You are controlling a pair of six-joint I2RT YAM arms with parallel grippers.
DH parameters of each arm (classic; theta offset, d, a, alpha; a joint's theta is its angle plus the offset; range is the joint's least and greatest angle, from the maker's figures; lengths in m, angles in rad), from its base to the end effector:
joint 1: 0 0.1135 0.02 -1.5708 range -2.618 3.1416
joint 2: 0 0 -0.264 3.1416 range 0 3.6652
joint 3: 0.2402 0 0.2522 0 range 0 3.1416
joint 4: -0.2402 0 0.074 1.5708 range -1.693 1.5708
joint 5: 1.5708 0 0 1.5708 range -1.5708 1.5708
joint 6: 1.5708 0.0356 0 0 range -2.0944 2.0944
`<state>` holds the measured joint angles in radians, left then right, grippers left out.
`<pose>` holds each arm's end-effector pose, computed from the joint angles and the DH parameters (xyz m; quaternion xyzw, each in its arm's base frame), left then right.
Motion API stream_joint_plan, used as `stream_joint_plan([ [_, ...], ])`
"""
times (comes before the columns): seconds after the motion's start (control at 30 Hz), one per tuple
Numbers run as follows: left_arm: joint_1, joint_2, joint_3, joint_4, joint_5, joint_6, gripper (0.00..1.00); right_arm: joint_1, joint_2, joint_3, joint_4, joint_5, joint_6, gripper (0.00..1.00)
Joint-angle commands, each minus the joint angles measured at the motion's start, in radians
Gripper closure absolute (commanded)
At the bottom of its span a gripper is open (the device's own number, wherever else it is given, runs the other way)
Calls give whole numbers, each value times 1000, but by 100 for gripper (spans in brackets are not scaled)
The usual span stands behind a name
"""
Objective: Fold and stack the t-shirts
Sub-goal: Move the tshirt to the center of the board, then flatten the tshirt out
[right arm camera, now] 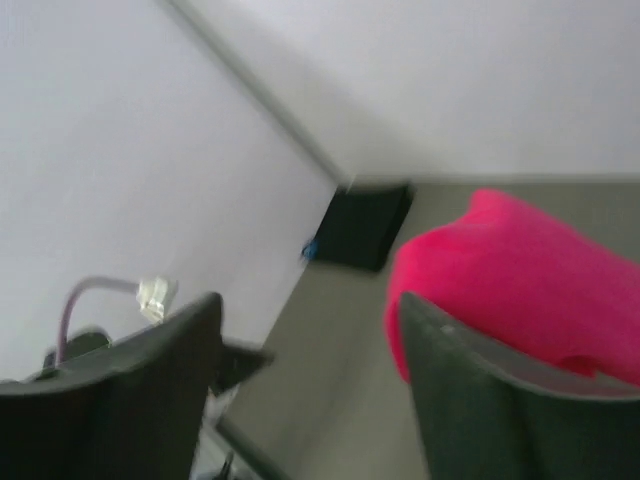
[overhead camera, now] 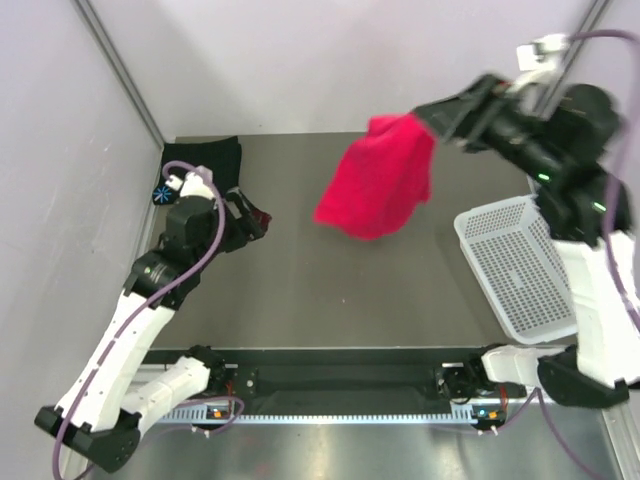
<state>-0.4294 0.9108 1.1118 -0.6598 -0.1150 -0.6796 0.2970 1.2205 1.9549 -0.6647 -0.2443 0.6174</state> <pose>0.1692 -0.0730 0.3813 -0.1359 0.8376 -0.2359 0.4737 0.1689 0.0607 0.5777 0.0200 0.6825 0.3950 0.6146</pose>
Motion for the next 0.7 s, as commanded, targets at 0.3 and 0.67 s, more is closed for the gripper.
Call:
stream_joint_plan([
  [0.3, 6, -61, -9, -129, -57, -178, 26, 140, 125, -558, -148, -118, -188, 26],
  [0.67, -5, 279, -197, -40, 276, -247, 46, 301, 293, -797, 20, -35, -200, 61],
])
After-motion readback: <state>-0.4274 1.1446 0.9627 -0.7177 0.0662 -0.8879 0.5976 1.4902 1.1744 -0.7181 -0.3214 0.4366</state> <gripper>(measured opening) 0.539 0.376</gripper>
